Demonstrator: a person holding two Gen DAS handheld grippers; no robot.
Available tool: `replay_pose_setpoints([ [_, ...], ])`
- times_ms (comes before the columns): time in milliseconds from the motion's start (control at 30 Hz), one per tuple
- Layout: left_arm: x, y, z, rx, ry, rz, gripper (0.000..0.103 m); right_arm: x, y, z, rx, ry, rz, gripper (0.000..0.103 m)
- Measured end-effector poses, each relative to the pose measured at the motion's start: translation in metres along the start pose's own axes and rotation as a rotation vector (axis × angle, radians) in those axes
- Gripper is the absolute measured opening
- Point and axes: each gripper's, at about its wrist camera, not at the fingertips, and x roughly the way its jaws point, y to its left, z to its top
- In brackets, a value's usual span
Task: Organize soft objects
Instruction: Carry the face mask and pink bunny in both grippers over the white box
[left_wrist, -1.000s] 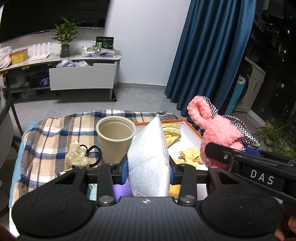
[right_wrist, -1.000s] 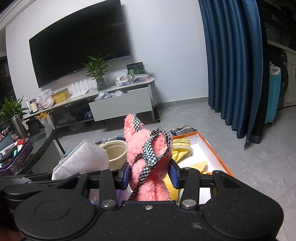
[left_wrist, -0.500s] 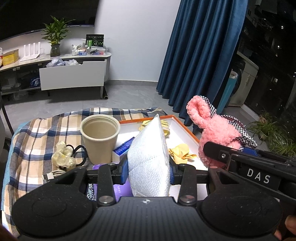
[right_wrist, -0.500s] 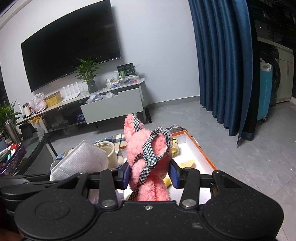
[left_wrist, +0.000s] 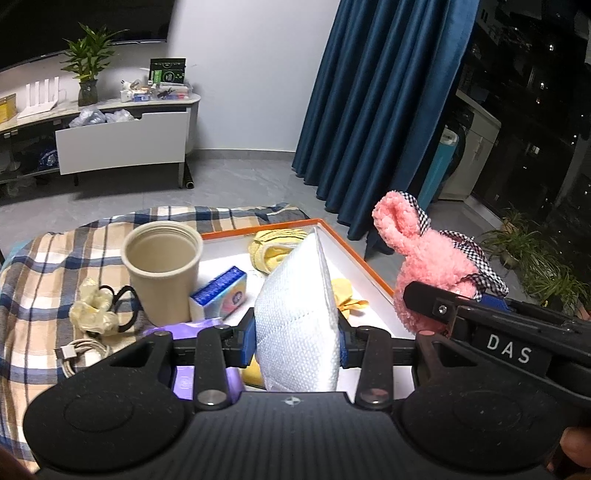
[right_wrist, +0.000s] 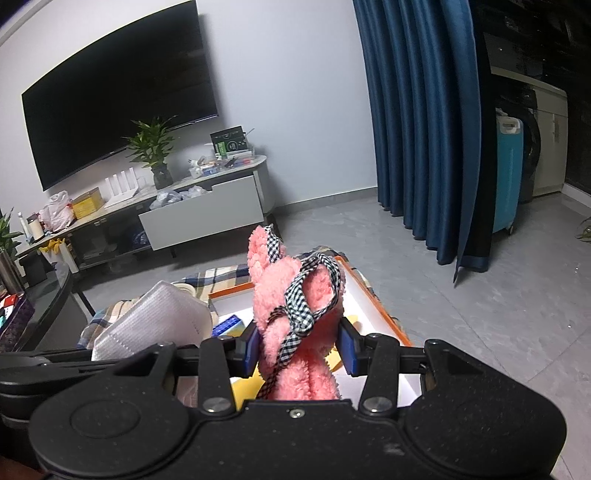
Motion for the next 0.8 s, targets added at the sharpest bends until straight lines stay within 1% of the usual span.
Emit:
replay_pose_setpoints([
  [333, 0.011, -0.013, -0.003, 0.006, 0.022, -0.030, 0.041, 0.006, -0.019, -0.004, 0.021, 0.015, -0.035, 0.053],
  [800, 0.028, -0.028, -0.009, 0.041, 0.064, -0.042, 0.041, 0.019, -0.032, -0.004, 0.046, 0.035, -0.052, 0.054],
])
